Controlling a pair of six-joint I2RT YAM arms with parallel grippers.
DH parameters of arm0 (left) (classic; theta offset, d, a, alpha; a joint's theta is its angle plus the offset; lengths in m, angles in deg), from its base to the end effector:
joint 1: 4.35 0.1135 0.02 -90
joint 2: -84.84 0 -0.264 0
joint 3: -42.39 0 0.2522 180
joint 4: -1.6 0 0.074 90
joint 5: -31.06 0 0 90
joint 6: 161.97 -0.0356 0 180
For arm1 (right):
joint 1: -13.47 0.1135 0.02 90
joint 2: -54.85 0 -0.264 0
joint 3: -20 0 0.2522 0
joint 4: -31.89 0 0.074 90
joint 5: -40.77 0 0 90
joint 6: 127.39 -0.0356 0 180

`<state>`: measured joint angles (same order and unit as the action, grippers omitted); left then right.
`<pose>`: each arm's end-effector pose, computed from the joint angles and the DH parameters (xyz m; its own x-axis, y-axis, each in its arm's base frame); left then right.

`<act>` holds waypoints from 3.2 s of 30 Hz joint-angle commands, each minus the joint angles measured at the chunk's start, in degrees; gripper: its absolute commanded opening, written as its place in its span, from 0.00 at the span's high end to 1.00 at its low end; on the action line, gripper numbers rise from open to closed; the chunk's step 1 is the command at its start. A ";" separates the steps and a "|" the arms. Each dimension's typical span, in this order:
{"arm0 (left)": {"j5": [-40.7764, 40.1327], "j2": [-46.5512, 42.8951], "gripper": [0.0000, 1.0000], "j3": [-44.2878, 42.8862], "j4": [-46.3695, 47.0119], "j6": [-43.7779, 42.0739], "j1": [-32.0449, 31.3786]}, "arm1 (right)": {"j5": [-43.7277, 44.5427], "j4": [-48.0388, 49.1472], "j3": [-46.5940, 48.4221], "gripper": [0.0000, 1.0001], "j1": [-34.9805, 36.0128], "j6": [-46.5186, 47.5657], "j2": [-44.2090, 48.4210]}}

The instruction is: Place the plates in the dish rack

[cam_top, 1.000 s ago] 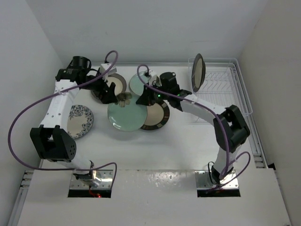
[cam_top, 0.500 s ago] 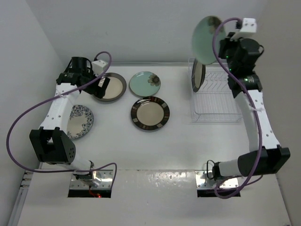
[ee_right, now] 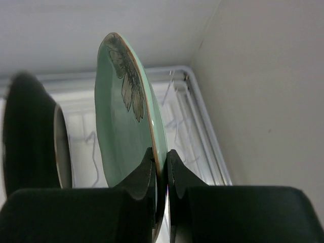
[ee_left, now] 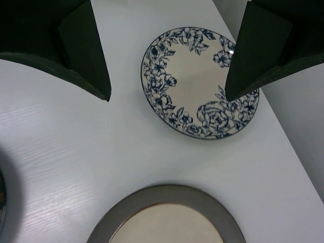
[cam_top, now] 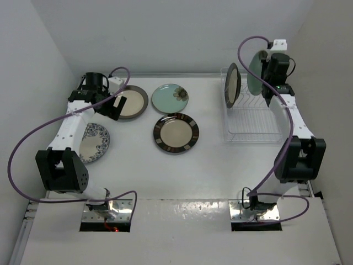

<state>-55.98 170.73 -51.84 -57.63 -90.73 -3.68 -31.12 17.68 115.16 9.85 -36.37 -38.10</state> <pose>0.3197 0.0019 0.3284 -0.7279 0.3127 -0.6102 0.2693 0.9488 0.1649 0.3896 -0.0357 0.3645 -0.2139 -0.0034 -0.9768 0.3597 0.9295 -0.0820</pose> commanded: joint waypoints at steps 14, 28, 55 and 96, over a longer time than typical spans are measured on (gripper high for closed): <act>-6.03 0.33 0.00 5.75 1.88 -0.13 2.06 | -0.35 13.01 0.51 1.00 1.42 -2.25 -2.94; -6.65 2.62 0.00 6.29 2.41 0.40 4.26 | 2.72 13.01 0.68 1.00 3.09 -1.81 -1.72; -5.60 3.76 0.00 6.29 2.41 0.92 4.78 | 4.39 12.75 1.13 1.00 3.18 -6.64 -1.89; -4.55 3.76 0.00 6.29 2.41 0.92 5.84 | 10.55 20.94 -5.38 0.98 9.33 6.02 -6.54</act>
<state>-61.49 175.08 -45.19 -56.19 -90.71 1.50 -22.45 27.30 106.66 19.19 -31.76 -47.43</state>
